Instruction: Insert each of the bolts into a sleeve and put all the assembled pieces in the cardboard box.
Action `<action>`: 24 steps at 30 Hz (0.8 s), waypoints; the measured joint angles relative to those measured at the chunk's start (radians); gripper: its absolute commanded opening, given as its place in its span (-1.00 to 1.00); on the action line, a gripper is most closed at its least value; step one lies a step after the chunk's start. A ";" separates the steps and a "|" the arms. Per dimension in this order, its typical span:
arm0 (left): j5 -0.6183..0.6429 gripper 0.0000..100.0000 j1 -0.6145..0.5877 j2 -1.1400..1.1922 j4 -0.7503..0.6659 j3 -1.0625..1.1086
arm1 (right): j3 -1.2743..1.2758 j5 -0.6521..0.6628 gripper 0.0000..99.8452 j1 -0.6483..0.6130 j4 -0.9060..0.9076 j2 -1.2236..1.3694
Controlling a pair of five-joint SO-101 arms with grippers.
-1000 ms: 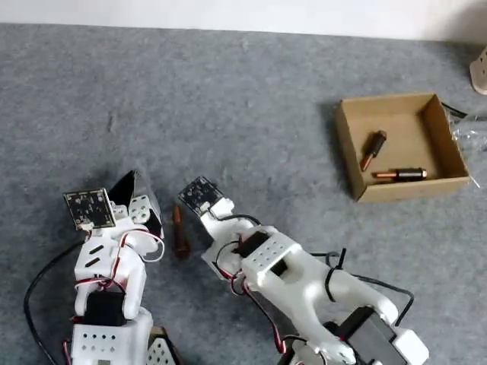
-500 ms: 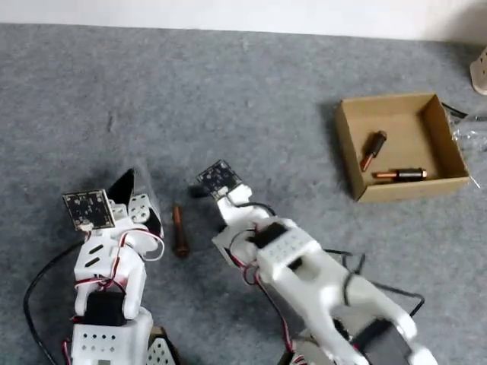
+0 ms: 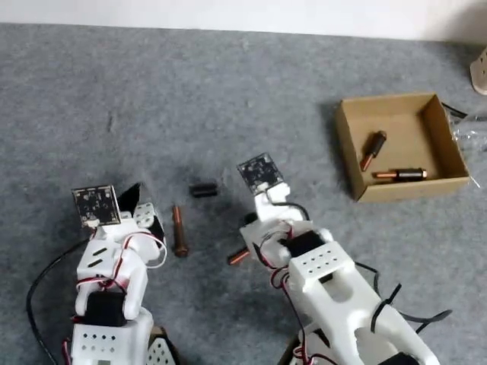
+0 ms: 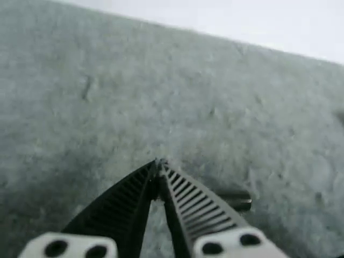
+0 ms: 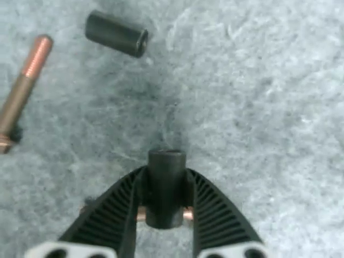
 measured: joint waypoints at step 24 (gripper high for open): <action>-0.064 -0.85 0.072 0.098 0.081 -0.069 | 0.000 0.000 -0.99 0.091 -0.005 0.052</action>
